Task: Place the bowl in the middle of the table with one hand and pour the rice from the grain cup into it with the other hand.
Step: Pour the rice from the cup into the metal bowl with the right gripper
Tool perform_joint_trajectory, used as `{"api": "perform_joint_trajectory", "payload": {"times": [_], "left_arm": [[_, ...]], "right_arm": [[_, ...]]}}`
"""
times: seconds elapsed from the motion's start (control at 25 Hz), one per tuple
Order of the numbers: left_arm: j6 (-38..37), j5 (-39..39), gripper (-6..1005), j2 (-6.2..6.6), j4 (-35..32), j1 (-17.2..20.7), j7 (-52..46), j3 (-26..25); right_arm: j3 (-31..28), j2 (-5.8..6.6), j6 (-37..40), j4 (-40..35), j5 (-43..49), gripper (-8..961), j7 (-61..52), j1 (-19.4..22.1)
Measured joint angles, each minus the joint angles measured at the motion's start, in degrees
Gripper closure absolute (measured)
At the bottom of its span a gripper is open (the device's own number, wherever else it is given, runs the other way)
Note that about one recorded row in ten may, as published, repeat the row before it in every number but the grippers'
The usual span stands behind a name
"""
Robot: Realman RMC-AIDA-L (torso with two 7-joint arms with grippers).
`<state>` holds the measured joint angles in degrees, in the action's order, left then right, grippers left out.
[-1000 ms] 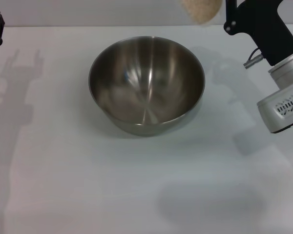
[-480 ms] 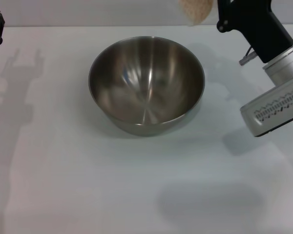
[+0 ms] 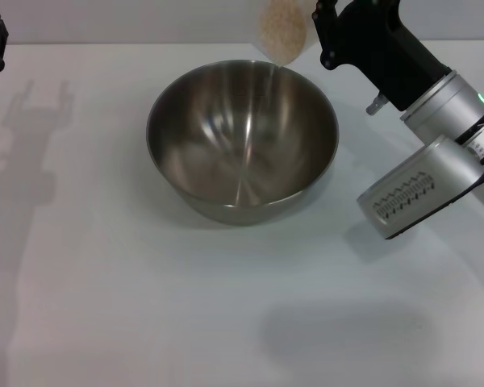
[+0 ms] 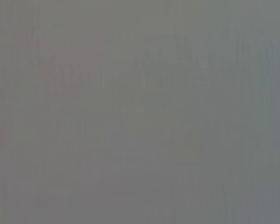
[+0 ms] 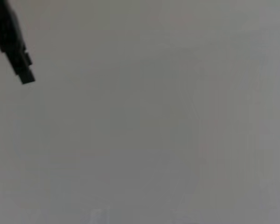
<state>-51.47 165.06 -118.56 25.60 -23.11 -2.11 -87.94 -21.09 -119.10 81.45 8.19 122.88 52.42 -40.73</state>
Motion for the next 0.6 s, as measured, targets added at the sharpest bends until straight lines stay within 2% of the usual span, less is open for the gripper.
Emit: {"api": "perform_joint_trajectory", "payload": {"times": [0.6], "left_arm": [[-1.0, 0.0, 442, 0.09, -0.3, 0.0, 0.2, -1.4]], "right_arm": [[0.2, -0.17, 1.6, 3.7, 2.0, 949, 20.9, 1.5]]}}
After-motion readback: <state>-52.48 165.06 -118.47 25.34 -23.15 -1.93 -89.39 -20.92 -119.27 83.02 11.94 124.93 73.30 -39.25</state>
